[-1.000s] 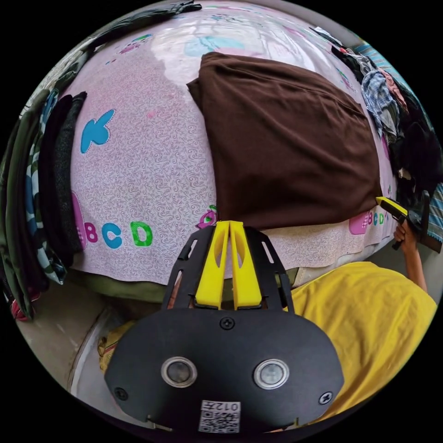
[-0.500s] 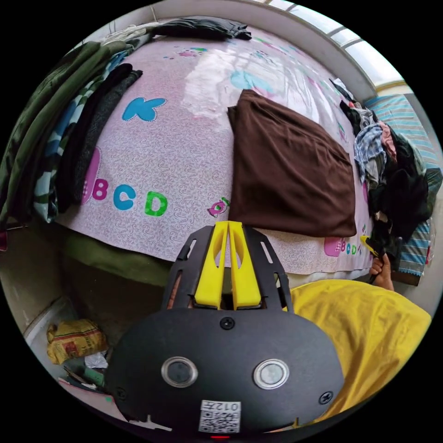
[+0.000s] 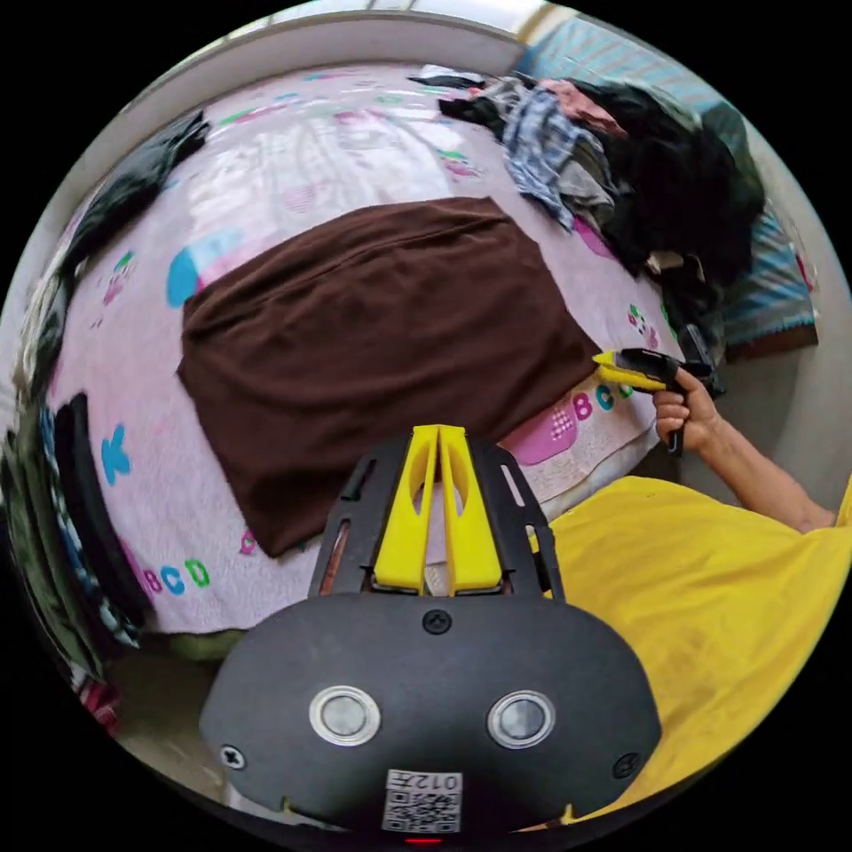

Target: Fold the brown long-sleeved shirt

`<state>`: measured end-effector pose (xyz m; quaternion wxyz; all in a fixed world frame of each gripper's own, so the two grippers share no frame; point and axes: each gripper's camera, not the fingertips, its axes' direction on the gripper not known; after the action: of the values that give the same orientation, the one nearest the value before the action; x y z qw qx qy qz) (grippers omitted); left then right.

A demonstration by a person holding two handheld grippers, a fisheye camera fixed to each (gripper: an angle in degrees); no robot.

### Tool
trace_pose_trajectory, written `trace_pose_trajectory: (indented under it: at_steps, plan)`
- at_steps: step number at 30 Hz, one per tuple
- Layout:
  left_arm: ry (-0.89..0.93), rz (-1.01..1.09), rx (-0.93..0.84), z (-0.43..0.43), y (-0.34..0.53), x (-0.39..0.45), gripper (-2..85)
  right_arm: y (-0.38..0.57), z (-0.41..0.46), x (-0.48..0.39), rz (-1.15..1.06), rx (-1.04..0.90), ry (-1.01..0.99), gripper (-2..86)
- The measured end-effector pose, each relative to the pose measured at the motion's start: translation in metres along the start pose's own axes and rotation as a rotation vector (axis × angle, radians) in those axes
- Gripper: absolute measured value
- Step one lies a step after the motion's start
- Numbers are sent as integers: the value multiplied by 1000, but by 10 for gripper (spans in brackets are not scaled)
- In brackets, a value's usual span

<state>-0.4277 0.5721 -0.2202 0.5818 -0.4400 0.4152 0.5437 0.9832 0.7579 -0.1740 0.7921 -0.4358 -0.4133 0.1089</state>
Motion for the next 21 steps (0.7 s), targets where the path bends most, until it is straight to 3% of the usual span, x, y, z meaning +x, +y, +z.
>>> trace_pose_trajectory:
  at_steps: [9, 15, 21]
  plan:
    - [-327, 626, -2, 64, -21, 273, 71, 26, -1, 32, 59, 11, -172, 21]
    - [-565, 824, 111, 104, 2, 383, 91, 31, 7, 38, 93, -12, -214, 19]
    - [-637, 925, 111, 134, 12, 445, 69, 30, 10, 48, 136, -30, -266, 20]
